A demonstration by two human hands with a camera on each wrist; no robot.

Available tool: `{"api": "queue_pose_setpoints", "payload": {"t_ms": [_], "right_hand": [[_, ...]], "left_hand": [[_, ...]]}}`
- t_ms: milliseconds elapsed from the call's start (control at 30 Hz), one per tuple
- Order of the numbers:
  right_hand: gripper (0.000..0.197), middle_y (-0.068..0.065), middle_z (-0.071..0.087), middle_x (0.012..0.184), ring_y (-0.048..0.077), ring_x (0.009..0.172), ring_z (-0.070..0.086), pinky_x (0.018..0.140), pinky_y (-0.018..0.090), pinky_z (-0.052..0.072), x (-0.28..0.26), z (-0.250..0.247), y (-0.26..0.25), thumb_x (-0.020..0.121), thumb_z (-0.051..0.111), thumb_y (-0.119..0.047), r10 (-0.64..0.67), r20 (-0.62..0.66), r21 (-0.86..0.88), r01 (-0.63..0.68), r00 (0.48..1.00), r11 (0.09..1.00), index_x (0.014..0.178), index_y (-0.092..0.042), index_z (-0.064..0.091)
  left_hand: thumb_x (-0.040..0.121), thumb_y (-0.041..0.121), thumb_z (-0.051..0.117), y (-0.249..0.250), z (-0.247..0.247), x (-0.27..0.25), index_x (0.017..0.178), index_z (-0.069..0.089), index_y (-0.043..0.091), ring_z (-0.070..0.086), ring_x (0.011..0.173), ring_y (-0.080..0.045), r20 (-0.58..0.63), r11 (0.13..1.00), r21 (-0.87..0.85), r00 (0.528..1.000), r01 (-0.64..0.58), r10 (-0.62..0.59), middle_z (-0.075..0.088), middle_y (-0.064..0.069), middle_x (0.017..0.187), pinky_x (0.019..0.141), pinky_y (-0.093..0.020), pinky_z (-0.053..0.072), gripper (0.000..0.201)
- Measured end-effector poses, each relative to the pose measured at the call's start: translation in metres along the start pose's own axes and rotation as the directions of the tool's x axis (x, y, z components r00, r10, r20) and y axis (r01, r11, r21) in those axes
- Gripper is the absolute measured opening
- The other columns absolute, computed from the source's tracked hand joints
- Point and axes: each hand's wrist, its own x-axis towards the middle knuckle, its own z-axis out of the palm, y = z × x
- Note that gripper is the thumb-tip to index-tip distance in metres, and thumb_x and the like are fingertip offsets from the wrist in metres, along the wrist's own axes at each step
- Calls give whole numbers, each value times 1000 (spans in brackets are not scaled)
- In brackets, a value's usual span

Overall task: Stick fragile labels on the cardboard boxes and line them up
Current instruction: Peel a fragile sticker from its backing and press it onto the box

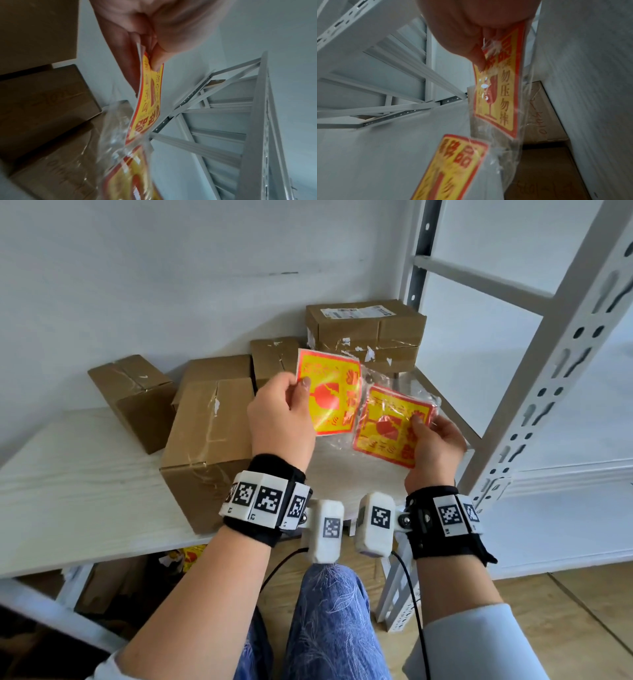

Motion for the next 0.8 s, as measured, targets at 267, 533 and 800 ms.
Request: {"api": "queue_pose_setpoints", "payload": {"t_ms": [267, 533, 800], "right_hand": [[26, 10, 71, 95, 25, 79, 72, 73, 44, 63, 7, 7, 22, 87, 59, 0, 110, -116, -316, -141, 987, 938, 108, -15, 58], [83, 17, 35, 144, 35, 127, 46, 99, 45, 47, 0, 14, 24, 78, 77, -12, 51, 97, -877, 61, 994, 477, 143, -18, 27], [65, 18, 20, 156, 41, 144, 14, 117, 55, 19, -17, 24, 23, 81, 68, -28, -49, 216, -974, 219, 975, 54, 139, -21, 40]], "left_hand": [[100, 25, 54, 18, -21, 10, 136, 52, 21, 67, 81, -3, -57, 990, -138, 998, 30, -38, 67, 18, 98, 72, -29, 59, 36], [101, 12, 51, 12, -34, 8, 136, 57, 20, 66, 102, -8, -67, 989, -146, 998, -20, 10, 65, 2, 130, 85, -24, 56, 37], [100, 8, 48, 7, -47, 9, 117, 72, 14, 66, 105, -8, -17, 975, -219, 999, 31, -36, 72, 2, 112, 91, -29, 55, 29]]}}
